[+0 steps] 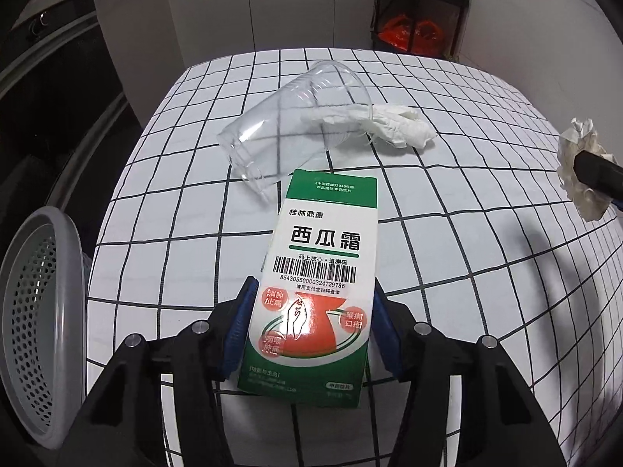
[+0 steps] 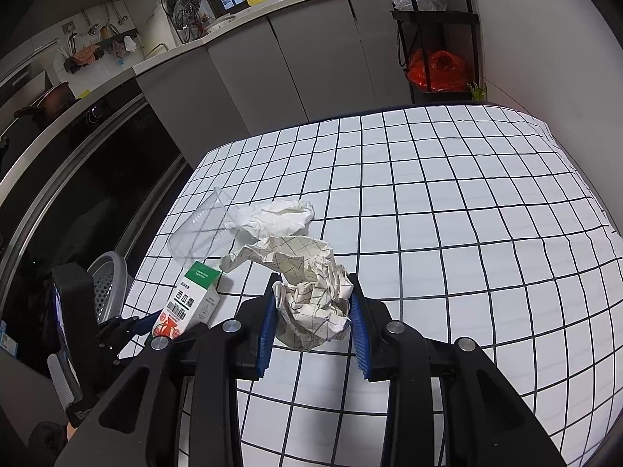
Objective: Collect trash
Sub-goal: 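Grasp the crumpled paper with the right tool while the left tool grasps the green medicine box, then carry box and paper over the grey basket and open both tools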
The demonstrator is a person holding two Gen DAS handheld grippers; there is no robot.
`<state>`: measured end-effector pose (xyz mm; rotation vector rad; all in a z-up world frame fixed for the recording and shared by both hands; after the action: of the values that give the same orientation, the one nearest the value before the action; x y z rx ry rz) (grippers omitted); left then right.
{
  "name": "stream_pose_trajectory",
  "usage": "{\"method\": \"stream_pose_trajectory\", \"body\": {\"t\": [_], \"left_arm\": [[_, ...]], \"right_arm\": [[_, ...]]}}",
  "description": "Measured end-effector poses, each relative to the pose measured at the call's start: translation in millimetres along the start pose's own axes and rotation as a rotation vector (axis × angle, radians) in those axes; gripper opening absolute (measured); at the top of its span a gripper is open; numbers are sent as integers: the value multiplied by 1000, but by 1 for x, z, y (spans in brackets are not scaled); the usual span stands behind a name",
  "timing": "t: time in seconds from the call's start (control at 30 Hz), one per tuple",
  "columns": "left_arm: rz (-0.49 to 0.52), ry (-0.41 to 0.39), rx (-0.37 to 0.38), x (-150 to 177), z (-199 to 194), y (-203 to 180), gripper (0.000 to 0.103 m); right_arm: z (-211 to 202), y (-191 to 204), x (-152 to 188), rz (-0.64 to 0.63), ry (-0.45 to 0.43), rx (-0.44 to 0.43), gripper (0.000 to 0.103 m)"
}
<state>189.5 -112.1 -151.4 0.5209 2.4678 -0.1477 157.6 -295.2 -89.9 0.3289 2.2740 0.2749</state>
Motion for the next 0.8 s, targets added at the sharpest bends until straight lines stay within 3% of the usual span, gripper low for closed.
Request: {"method": "stream_pose_trajectory", "body": {"t": [0.2,0.47,0.8], "left_arm": [[0,-24,-31,2,-8,3,52],[-28,-135,-91,2,-66,27,52],[-119,-250,-179,10,-151,96,52]], "right_arm": [[-2,2,0,-5,-6,-6,32],[-6,21,4,-56,-13,-17,32],[4,96,40,-156,50,-106,32]]}}
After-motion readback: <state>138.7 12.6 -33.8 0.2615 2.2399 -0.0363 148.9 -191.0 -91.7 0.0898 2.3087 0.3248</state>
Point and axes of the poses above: each gripper's, at about its wrist camera, not at the fingertips, and z roughly the way its jaws point, y to its left, x to its underside, the point moved 2 cm from there along z, roughly the way its jaws point, and after that the axes turned 4 degrees about -y, right-handed, at the moved point
